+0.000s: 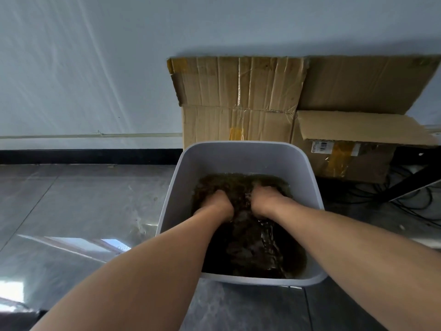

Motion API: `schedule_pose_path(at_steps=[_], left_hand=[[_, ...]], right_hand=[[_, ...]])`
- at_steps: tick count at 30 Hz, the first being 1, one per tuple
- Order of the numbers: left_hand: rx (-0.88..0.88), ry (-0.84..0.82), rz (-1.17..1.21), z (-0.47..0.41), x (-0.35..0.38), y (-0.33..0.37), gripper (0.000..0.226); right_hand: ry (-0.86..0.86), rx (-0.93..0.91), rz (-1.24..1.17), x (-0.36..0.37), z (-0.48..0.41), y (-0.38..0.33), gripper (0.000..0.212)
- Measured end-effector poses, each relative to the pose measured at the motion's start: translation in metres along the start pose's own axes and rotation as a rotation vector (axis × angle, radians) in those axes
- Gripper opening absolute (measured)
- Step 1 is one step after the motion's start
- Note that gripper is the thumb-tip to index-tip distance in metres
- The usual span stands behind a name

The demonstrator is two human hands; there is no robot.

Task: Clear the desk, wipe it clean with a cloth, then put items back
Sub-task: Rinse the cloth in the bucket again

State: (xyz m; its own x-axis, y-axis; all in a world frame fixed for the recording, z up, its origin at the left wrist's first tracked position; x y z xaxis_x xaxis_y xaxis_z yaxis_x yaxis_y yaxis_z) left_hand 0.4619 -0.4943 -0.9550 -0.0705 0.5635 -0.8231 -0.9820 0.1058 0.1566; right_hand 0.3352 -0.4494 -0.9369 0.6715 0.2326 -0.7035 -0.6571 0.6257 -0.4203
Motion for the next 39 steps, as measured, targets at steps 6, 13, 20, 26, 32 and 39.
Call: schedule_pose_path(at_steps=[6,13,20,26,32,39], left_hand=[[-0.057,-0.342,0.62,0.011,0.024,0.011,0.029],[-0.028,-0.14,1.008,-0.005,0.002,0.013,0.027],[-0.012,-0.409,1.081,0.022,0.009,0.031,0.025],[-0.006,0.094,0.414,0.0,-0.011,0.002,0.036],[0.024,-0.126,0.379,-0.003,0.016,0.008,0.029],[-0.119,-0.203,0.938,0.004,0.019,0.01,0.025]], right_hand=[[-0.018,-0.029,-0.37,0.008,0.002,-0.016,0.03],[0.192,-0.089,-0.596,-0.003,0.027,-0.025,0.037],[0.221,-0.031,-0.245,-0.03,0.015,-0.01,0.042],[-0.047,-0.073,0.167,0.003,0.01,-0.008,0.04],[-0.075,-0.042,0.009,0.011,0.004,-0.008,0.016],[-0.012,0.014,-0.413,0.013,0.018,-0.022,0.018]])
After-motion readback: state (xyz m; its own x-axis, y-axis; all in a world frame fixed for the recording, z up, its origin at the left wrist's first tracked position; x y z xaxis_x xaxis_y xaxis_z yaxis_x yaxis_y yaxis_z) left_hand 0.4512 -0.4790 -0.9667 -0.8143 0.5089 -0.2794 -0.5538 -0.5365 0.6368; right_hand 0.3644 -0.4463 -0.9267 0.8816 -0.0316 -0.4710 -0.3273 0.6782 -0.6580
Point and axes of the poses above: each hand's wrist, its own z-axis away from the middle knuckle, its own x-axis out of the palm, y = z × x, the point moved 10 cm from there along -z, towards the middle knuckle, and after that the axes turned 11 degrees about -z, right-handed, at the moved point
